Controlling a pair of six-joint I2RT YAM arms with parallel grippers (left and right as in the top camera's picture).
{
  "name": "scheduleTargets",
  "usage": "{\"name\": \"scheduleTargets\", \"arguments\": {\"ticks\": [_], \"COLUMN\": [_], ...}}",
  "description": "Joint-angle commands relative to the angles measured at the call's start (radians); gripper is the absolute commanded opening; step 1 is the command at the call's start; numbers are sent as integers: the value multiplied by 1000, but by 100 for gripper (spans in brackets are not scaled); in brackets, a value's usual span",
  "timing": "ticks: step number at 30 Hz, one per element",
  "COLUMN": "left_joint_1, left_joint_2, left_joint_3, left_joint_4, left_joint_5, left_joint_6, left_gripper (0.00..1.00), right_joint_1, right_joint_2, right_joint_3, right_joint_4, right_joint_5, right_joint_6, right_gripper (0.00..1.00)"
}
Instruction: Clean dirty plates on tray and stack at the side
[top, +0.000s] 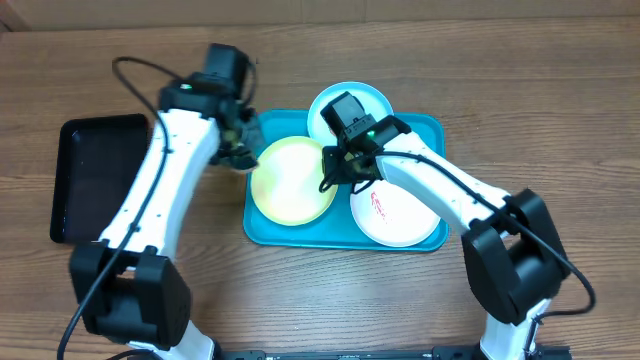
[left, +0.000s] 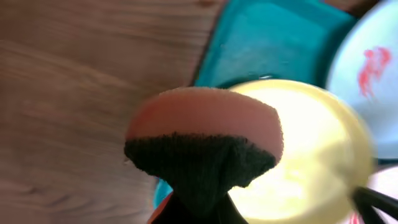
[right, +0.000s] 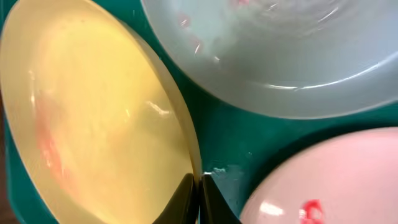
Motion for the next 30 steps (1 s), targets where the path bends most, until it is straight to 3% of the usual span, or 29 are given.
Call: {"name": "scheduleTargets", "arguments": {"ticks": [1, 7, 20, 30], "left_joint_1": [89, 185, 240, 240], "left_joint_2": [-11, -11, -11, -11], "left_joint_3": [9, 7, 7, 7], "left_joint_4": [-40, -66, -72, -72], "left_joint_5": [32, 32, 35, 36], "left_joint_6": [-34, -25, 3, 11], "left_gripper": [4, 4, 4, 4], "right_joint_1": [60, 148, 357, 394], "right_joint_2": [-116, -128, -128, -128], "right_joint_3": [96, 206, 230, 230], "right_joint_4": [-62, -219, -213, -197], "right_joint_5": [270, 665, 1294, 1347], "right_joint_6": [-59, -113, -322, -373], "right_gripper": [4, 4, 4, 4]}}
